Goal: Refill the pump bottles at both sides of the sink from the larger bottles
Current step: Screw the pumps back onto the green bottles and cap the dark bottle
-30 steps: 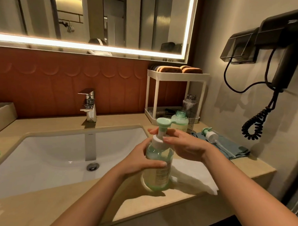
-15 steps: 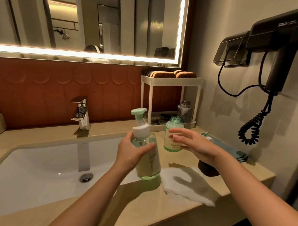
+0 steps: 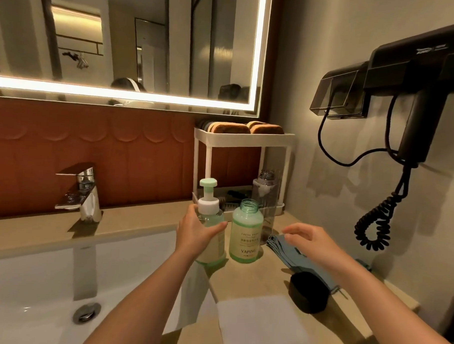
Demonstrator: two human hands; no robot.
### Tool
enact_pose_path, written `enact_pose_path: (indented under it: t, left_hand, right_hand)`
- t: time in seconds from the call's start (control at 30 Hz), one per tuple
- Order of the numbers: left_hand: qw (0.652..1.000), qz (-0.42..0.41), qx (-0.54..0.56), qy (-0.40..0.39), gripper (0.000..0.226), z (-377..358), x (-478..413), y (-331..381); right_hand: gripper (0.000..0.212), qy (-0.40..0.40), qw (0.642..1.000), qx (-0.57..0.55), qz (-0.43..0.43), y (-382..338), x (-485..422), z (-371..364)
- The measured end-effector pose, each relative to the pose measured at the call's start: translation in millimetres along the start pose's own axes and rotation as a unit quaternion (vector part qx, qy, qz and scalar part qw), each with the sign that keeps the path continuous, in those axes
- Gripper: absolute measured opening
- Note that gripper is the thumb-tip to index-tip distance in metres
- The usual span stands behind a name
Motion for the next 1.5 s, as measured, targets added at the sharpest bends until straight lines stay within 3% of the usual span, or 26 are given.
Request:
enact_pose_path:
  t: [0.23, 0.4, 0.53, 0.6, 0.73, 0.83, 1.0, 1.17, 1.3, 1.5]
  left_hand:
    - [0.999, 0.011, -0.036, -0.02, 0.083, -22.9, -24.6, -6.2]
    - [0.993, 0.02, -0.113, -0.033, 0.078, -22.2, -32.7, -6.3]
    - [0.983, 0.069, -0.159, -0.061, 0.084, -16.7, -21.4, -10.0]
    - [0.986, 0.085, -0.138, -0.04, 0.084, -12.2, -8.2, -10.6]
    - [0.997, -0.032, -0.053, 0.054, 0.062, -7.1, 17.0, 1.2]
    - [0.994, -0.107, -0.015, 0.012, 0.057, -13.0, 29.5, 18.7]
    - [0.99, -0.104, -0.039, -0.085, 0.089, -40.2, 34.9, 37.4]
    - [0.996, -0.039, -0.032, -0.074, 0.113, -65.8, 27.6, 36.7]
    - [0.998, 0.015, 0.017, -0.058, 0.102, -78.9, 19.2, 30.7]
    - [1.0, 0.007, 0.023, -0.016, 0.082, -89.4, 15.7, 12.7]
  right_hand:
    - [0.014, 0.011, 1.0, 0.003, -0.015, 20.2, -17.1, 10.3]
    - [0.016, 0.031, 0.998, 0.044, -0.03, 37.2, -27.0, 7.2]
    - [0.03, 0.066, 0.988, 0.122, -0.071, 51.6, -34.8, 8.1]
    - [0.037, 0.08, 0.977, 0.177, -0.086, 55.0, -37.4, 9.7]
    - [0.041, 0.093, 0.961, 0.237, -0.111, 57.1, -41.3, 10.6]
    - [0.04, 0.089, 0.953, 0.258, -0.135, 56.9, -44.1, 8.6]
    - [0.041, 0.071, 0.945, 0.279, -0.158, 56.0, -54.3, 7.9]
    - [0.046, 0.058, 0.937, 0.29, -0.185, 58.0, -64.1, 6.6]
    - [0.048, 0.044, 0.932, 0.306, -0.191, 61.2, -68.4, 7.6]
    - [0.046, 0.062, 0.934, 0.308, -0.173, 52.0, -72.0, 25.8]
Point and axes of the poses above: each hand's wrist, its own x-axis away from the middle knuckle, its own z-axis out of the back of the hand, y = z × x, the point moved 1 cm from there along -x, towards the middle knuckle, and after that the axes turned 5 degrees about z, right-handed, at the moved point
